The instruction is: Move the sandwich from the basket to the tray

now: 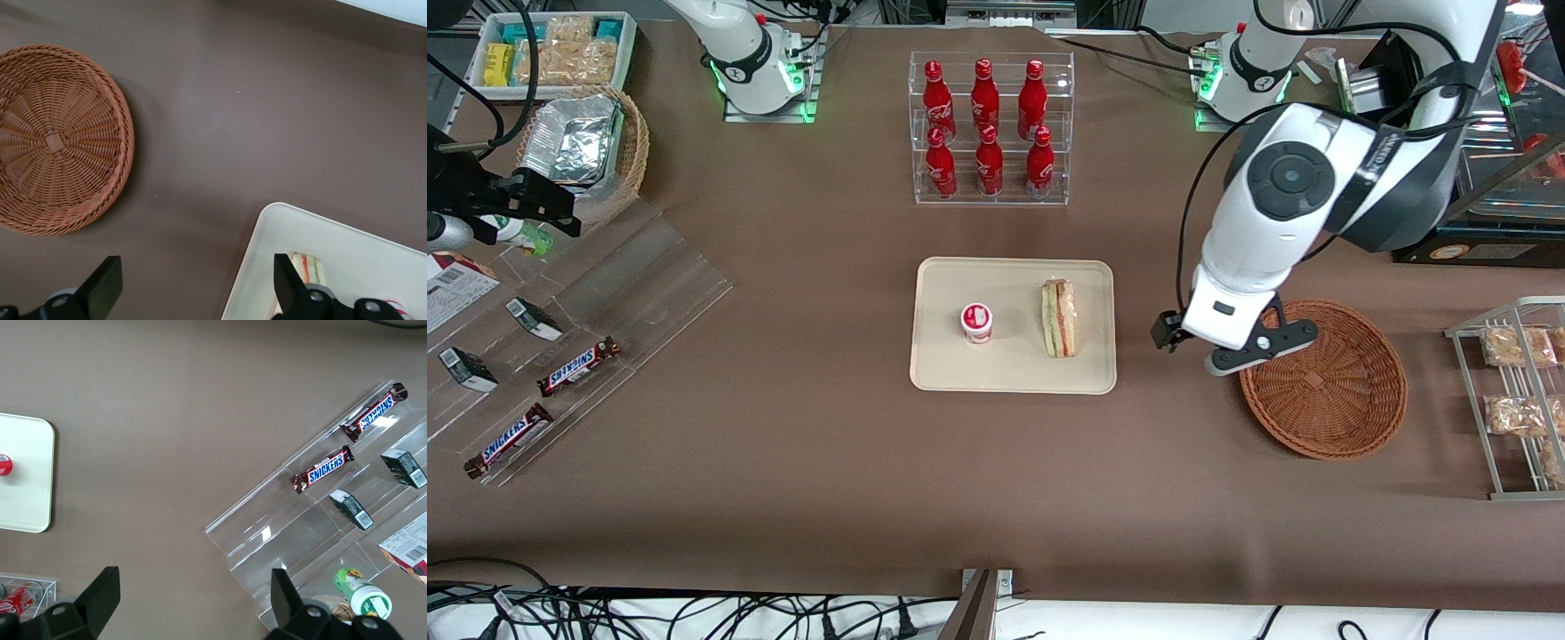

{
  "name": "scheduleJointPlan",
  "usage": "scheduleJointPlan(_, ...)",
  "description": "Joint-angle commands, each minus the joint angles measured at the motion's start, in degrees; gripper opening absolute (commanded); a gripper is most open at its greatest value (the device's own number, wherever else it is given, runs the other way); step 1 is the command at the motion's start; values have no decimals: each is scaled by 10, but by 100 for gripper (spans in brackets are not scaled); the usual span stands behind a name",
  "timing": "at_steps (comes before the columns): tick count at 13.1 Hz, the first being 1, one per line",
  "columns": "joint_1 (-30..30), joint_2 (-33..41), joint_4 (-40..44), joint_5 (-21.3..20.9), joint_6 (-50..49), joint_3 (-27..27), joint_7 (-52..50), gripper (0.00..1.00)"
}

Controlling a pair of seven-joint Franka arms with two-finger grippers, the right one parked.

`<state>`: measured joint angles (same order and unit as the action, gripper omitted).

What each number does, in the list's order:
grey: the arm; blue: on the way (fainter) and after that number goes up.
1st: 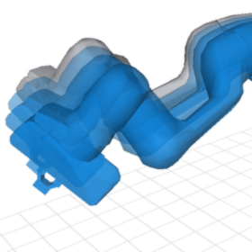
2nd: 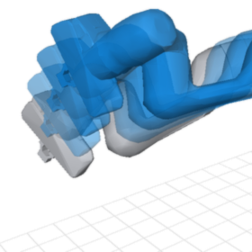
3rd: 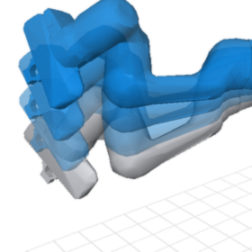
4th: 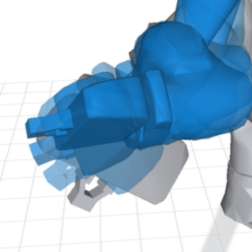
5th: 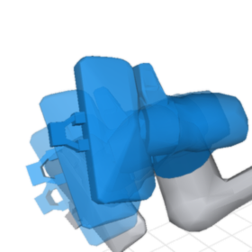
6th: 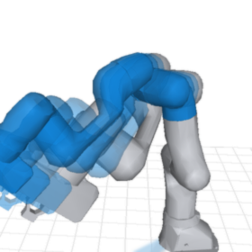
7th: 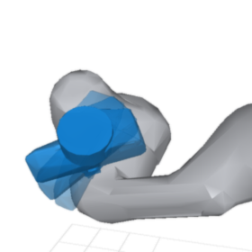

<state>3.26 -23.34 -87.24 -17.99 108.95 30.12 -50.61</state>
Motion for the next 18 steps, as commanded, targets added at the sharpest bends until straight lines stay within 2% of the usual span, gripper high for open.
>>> scheduleJointPlan(1, 28, 24, -1, 38, -22, 5, 44, 100)
scheduleJointPlan(3, 50, 32, 1, 43, -42, 5, 80, 100)
scheduleJointPlan(4, 54, 46, -2, 63, -44, -1, 109, 100)
scheduleJointPlan(5, 51, 60, -6, 90, -50, -21, 140, 100)
scheduleJointPlan(10, 18, 138, -12, 168, -134, -135, 311, 100)
scheduleJointPlan(13, 4, 171, -10, 180, -181, -180, 383, 100)
scheduleJointPlan(15, -1, 187, -12, 180, -202, -191, 427, 100)
scheduleJointPlan(18, -1, 195, -10, 209, -214, -213, 470, 100)
